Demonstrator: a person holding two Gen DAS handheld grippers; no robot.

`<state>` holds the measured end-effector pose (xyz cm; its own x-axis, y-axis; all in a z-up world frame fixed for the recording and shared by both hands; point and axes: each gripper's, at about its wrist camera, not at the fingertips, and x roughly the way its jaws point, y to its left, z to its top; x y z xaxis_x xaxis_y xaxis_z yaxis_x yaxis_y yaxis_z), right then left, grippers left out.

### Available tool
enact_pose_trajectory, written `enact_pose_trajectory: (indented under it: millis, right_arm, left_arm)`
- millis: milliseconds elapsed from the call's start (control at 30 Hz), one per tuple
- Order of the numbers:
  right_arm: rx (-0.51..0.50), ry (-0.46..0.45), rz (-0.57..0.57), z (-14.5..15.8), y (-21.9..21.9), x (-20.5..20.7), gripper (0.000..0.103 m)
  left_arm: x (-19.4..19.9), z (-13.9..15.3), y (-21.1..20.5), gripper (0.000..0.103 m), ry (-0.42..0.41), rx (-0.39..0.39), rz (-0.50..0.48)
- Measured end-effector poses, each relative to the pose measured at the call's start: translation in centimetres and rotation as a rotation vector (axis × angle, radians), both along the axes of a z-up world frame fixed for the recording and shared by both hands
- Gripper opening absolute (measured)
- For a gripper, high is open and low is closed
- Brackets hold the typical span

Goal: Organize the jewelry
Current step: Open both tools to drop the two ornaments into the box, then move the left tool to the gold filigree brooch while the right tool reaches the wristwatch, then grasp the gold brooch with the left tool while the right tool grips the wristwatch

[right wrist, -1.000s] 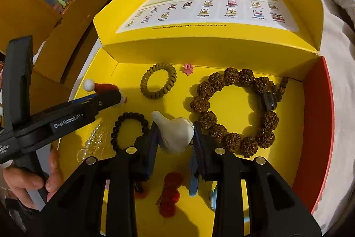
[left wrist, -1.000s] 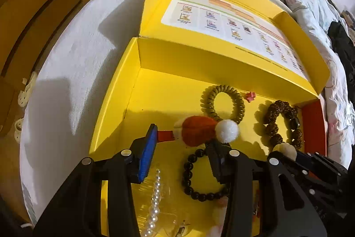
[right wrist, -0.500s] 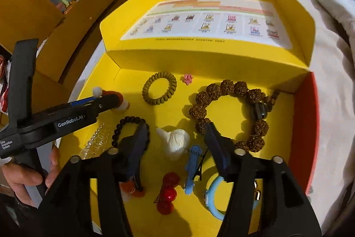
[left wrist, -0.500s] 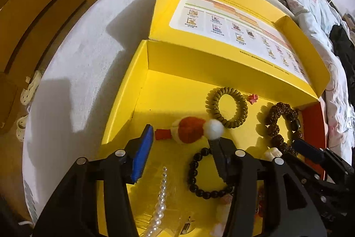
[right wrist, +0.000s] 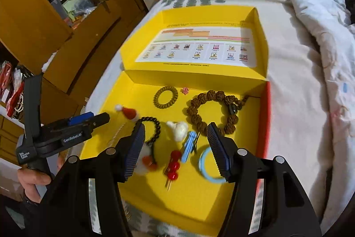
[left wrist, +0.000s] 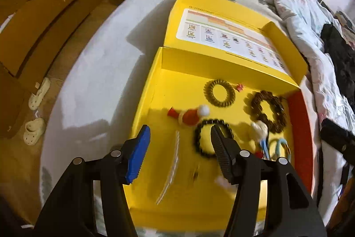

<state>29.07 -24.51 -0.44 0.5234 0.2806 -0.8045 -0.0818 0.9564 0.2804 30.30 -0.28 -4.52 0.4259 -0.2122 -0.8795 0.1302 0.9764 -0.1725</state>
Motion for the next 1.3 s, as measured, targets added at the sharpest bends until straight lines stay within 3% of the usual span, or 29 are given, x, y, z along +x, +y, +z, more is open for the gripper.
enact_pose_trajectory:
  millis: [267, 500, 700, 967, 1300]
  right_arm:
    - [-0.031, -0.036, 0.010, 3.9, 0.6, -7.1, 0.066]
    - [-0.044, -0.027, -0.024, 4.0, -1.4, -12.5, 0.069]
    - [-0.040, 0.049, -0.025, 0.6, -0.9, -15.7, 0.069]
    - [-0.081, 0.261, -0.016, -6.3, 2.6, -18.5, 0.069]
    - [-0.044, 0.345, -0.054, -9.4, 3.6, -19.9, 0.069]
  left_arm:
    - [-5.8, 2.8, 1.7, 0.063, -0.057, -0.047, -0.018]
    - [-10.0, 2.7, 1.6, 0.063, -0.072, -0.015, -0.049]
    - [-12.5, 1.4, 0.6, 0.063, -0.058, 0.037, -0.069]
    - [-14.7, -2.9, -0.2, 0.065, 0.039, 0.067, -0.068]
    - [-16.1, -5.6, -1.7, 0.065, 0.081, 0.113, -0.088]
